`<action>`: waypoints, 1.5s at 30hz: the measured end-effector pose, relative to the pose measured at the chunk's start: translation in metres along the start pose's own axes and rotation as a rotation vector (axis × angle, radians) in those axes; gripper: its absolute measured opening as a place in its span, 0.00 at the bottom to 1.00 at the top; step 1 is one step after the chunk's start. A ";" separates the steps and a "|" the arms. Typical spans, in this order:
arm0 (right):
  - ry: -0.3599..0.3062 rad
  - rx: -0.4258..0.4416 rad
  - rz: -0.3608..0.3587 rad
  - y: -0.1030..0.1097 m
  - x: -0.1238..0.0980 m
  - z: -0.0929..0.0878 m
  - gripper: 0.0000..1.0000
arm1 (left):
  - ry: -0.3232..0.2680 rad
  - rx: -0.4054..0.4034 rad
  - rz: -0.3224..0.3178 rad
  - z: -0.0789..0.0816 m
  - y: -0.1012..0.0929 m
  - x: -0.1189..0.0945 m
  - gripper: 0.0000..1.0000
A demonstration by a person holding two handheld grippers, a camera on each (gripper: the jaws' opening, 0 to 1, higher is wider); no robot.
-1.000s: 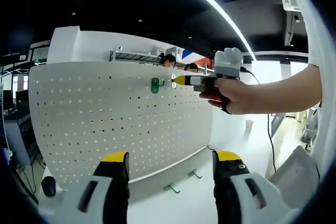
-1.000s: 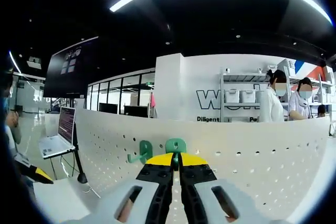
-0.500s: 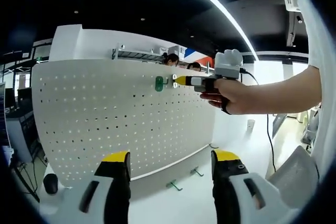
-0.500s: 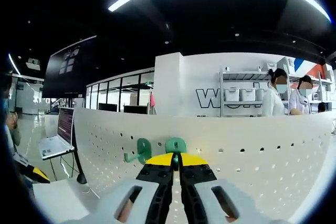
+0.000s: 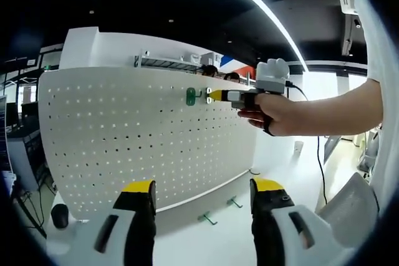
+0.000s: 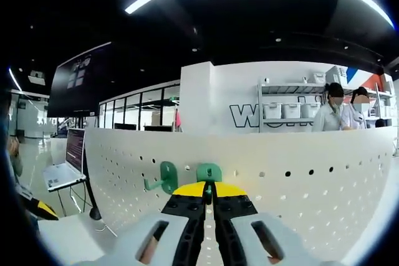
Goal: Insert the hook assembly into the mounting plate slot until the hook locks in place.
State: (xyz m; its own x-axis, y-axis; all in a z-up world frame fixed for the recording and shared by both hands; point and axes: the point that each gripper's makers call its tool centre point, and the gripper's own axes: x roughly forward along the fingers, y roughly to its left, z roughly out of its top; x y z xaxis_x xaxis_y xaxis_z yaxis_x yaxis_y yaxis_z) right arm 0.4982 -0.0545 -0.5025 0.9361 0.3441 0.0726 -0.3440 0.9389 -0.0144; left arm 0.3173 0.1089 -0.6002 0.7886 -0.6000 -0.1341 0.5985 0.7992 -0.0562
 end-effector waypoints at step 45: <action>0.044 0.108 -0.148 -0.001 -0.001 -0.003 0.11 | -0.038 -0.015 0.015 0.009 0.005 -0.012 0.63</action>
State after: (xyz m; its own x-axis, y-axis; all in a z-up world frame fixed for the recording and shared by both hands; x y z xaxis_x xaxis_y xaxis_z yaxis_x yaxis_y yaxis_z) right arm 0.4973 -0.0555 -0.5055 0.9787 0.2043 0.0218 -0.2055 0.9735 0.1006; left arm 0.3124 0.1201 -0.5903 0.8024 -0.5888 -0.0969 0.5848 0.8083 -0.0690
